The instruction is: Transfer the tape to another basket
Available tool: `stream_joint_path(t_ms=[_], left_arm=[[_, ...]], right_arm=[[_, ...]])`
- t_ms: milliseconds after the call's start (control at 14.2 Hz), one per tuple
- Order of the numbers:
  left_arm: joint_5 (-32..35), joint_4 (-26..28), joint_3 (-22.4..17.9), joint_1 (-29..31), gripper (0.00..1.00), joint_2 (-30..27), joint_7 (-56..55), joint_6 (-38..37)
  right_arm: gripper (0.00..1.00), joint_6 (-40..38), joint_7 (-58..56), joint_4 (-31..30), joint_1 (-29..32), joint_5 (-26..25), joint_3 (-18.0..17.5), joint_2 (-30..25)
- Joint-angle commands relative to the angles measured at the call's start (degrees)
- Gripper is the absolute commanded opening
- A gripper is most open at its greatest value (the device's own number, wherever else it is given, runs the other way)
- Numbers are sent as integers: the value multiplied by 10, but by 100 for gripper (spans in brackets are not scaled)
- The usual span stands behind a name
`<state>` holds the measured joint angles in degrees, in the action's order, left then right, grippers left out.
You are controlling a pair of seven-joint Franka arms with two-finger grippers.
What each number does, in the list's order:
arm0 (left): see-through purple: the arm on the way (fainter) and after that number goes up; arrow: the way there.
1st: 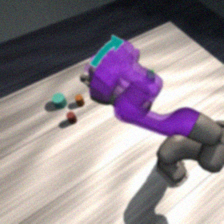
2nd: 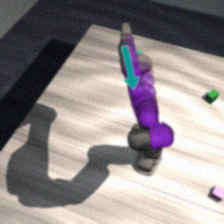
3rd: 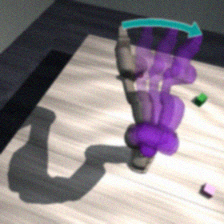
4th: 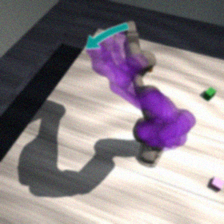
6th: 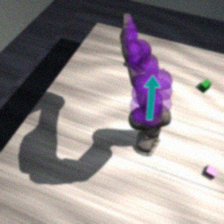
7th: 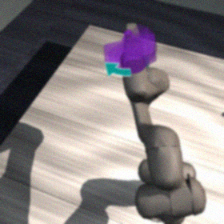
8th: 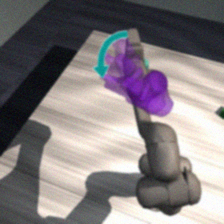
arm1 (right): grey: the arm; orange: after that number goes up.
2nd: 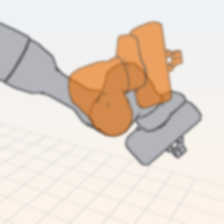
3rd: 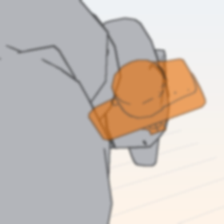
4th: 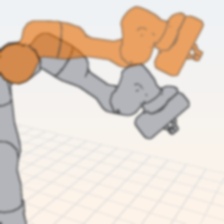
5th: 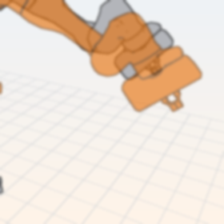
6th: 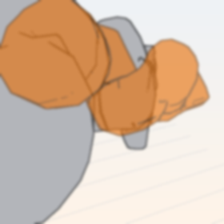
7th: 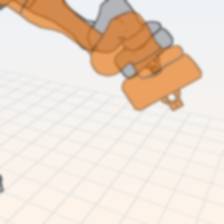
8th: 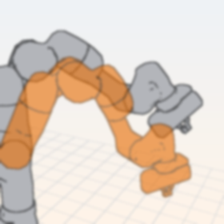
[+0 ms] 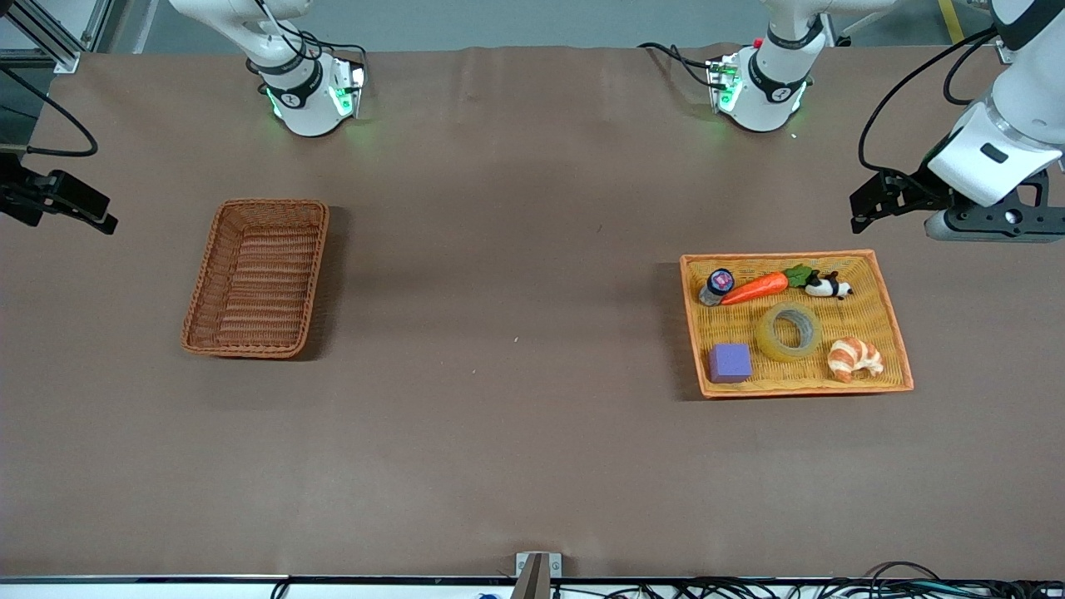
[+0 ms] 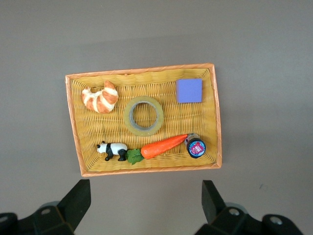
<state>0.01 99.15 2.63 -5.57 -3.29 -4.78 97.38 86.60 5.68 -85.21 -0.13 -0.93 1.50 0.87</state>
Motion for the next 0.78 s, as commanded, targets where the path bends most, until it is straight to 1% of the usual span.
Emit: stream_joint_path(t_ms=[0,141,212,706], left_arm=[[-6,23,-2,20,100,21,12,34],[-7,79,-3,21,100,26,12,108],[-2,101,-3,28,100,35,12,130],[4,108,-3,61,100,179,15,236]], right_arm=[[100,0,-7,0,5,11,-1,-2],[100,0,-7,0,5,11,-1,-2],[100,0,-7,0,5,11,-1,-2],[100,0,-7,0,4,11,-1,-2]])
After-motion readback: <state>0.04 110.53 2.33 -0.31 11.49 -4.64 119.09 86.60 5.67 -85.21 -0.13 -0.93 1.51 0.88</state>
